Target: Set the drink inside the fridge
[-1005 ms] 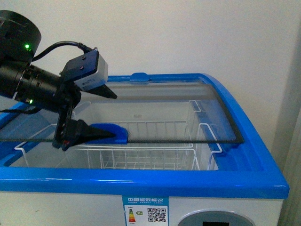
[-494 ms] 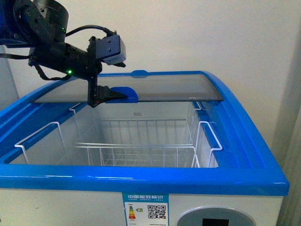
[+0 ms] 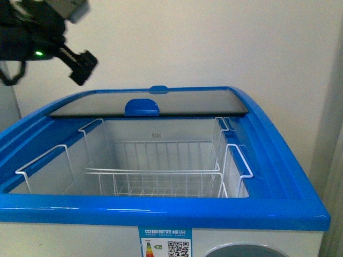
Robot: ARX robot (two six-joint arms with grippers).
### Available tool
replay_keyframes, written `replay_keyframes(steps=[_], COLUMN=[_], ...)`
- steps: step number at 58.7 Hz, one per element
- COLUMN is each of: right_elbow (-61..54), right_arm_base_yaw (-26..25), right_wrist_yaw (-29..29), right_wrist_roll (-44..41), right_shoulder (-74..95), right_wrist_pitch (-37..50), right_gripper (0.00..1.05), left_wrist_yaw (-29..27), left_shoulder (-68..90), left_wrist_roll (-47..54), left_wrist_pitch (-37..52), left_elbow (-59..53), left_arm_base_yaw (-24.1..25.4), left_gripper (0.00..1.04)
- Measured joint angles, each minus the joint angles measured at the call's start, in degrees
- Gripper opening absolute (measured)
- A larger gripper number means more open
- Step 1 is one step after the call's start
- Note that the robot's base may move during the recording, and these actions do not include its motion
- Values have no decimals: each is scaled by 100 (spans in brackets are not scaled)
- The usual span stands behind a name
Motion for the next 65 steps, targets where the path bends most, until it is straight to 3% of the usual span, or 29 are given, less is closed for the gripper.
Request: replay_keyframes(steps=[16, 19, 22, 26, 30, 38, 46, 57, 65], right_elbow=[0, 52, 461, 1113, 1624, 3279, 5141, 8393, 9270], right_arm_base_yaw=[0, -37, -201, -297, -225, 378, 1182, 2177, 2645], right_wrist_yaw=[-9, -105, -645, -1268, -1589, -1434, -1381, -713, 7], right_wrist_roll=[0, -61, -365, -1019, -1818, -3639, -5307, -6443, -6793], right_shoulder=[0, 74, 328, 977, 1847, 4028, 6006, 8682, 9794], right_wrist_pitch=[0, -166, -1016, -2201, -2277, -1569, -2422, -4120, -4070], right_gripper=[38, 38, 38, 38, 38, 38, 38, 38, 38], left_wrist_yaw=[166, -306, -640, -802, -802, -826, -820, -824, -824], left_shoulder=[-2732, -3320, -3910, -4811, -5545, -6039, -6500, -7106, -7573], left_wrist_roll=[-2072, -2608, -3047, -3604, -3941, -4229, -4288, -4315, -4315], left_wrist_pitch=[-68, 280, 610, 804, 905, 968, 986, 813, 564], left_elbow=[-3254, -4052, -4819, -5875, -6758, -7641, -8015, -8448, -8662], left_arm_base_yaw=[391, 398, 400, 415, 411, 417, 415, 415, 415], left_gripper=[95, 88, 81, 71, 58, 30, 3, 3, 3])
